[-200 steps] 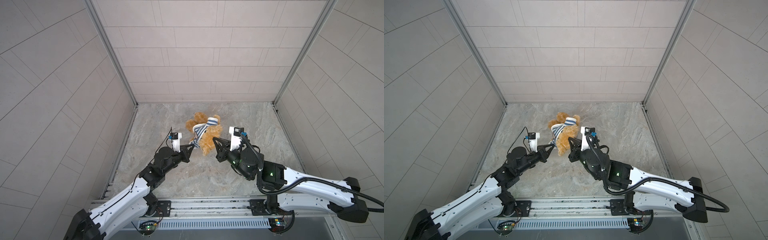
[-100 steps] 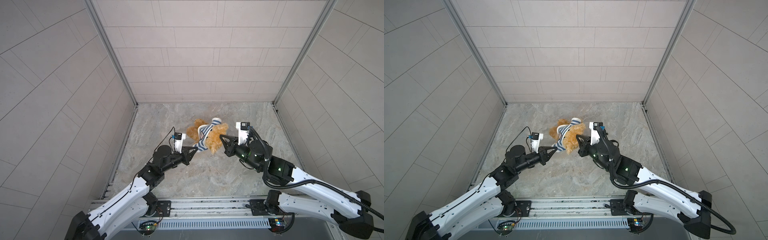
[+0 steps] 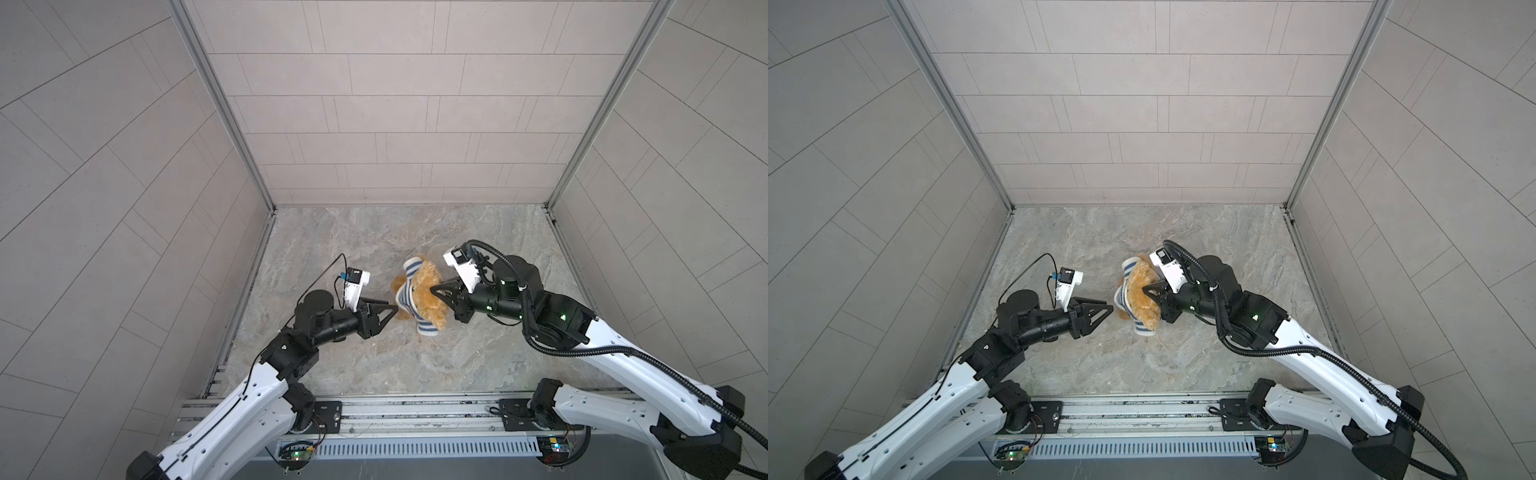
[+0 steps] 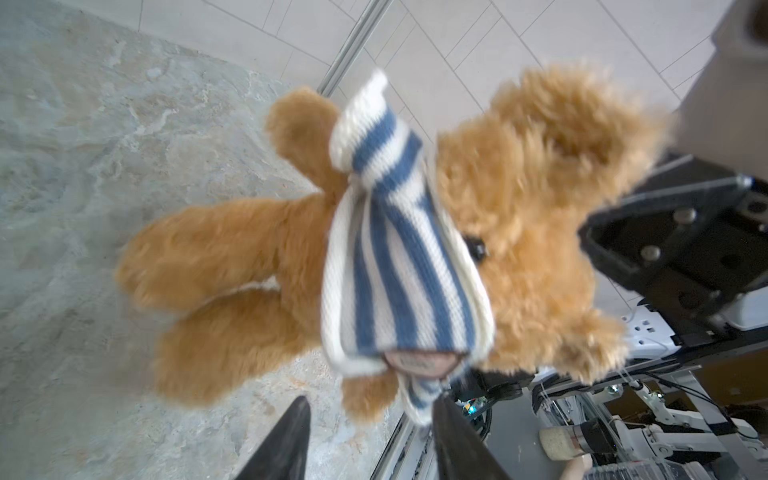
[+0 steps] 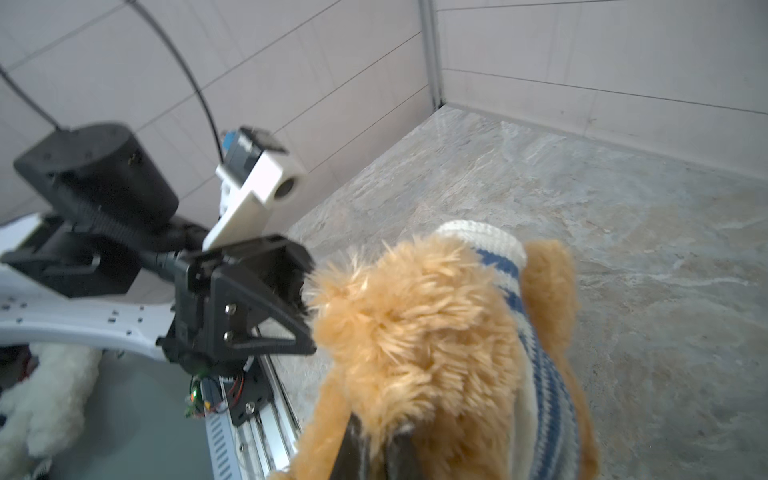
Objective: Dress the teddy bear
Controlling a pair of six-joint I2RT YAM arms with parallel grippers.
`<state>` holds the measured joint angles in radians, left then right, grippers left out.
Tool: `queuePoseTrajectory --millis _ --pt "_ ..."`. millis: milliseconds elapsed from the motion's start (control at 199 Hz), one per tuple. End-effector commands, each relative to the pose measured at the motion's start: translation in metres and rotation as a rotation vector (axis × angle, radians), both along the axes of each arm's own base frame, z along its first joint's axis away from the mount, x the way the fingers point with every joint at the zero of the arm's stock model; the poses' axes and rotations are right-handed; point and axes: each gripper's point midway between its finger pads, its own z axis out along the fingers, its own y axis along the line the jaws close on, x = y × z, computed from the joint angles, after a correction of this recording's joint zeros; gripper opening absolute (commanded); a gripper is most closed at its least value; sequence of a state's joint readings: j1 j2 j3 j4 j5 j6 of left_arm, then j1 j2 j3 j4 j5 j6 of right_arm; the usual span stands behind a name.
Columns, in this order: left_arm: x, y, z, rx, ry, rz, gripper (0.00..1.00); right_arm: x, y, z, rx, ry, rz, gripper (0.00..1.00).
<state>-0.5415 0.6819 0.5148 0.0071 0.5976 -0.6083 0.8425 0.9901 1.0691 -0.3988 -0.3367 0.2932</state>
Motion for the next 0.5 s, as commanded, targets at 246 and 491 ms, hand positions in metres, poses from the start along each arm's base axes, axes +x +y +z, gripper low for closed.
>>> queuePoseTrajectory --millis 246,491 --pt "0.021 0.016 0.057 -0.067 -0.044 0.013 0.74 -0.032 0.016 -0.008 -0.230 -0.166 0.202 0.00" --pt "0.015 0.016 0.029 -0.026 0.025 -0.002 0.73 -0.031 0.023 -0.006 -0.255 -0.215 0.210 0.00"
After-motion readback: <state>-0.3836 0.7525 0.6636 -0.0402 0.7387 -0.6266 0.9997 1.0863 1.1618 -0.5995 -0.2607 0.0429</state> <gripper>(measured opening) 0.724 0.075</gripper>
